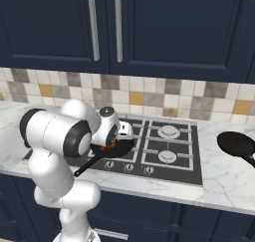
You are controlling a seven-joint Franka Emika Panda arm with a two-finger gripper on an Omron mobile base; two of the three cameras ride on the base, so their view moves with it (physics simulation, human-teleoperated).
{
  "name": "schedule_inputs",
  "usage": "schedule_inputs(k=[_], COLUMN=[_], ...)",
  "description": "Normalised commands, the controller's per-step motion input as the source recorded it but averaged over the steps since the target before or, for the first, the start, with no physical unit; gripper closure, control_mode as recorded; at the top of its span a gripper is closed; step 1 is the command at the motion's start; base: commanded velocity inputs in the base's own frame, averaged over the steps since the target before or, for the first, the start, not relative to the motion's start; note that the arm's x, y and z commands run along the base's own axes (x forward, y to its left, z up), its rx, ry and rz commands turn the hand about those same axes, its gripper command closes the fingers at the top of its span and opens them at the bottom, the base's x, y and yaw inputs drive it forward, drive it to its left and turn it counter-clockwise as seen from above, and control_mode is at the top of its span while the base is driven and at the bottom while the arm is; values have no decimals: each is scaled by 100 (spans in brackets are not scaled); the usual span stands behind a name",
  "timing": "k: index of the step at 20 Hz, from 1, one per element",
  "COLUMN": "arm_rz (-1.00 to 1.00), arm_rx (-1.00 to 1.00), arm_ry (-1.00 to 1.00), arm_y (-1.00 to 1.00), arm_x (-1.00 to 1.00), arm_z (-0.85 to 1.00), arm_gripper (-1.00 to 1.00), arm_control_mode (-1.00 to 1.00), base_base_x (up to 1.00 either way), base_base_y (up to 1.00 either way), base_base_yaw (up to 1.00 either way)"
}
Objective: Place both pans onto different burners. Then place the cucumber and the chicken drumstick on different pans.
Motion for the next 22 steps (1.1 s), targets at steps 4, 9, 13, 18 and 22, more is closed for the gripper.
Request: schedule_inputs(k=[4, 9, 13, 18, 22], arm_rz=[3, 3, 2, 1, 0], arm_rx=[0, 0, 0, 0, 0], arm_ry=[0, -5, -6, -3, 0], arm_y=[11, 0, 0, -1, -8], arm_x=[1, -19, -19, -15, -10], arm_z=[-18, 19, 30, 9, 2], arm_gripper=[-100, -100, -100, -100, -100], arm_control_mode=[-100, -100, -100, -100, -100], base_base_x=[0, 0, 0, 0, 0], base_base_y=[0, 0, 0, 0, 0], base_base_yaw=[0, 0, 0, 0, 0])
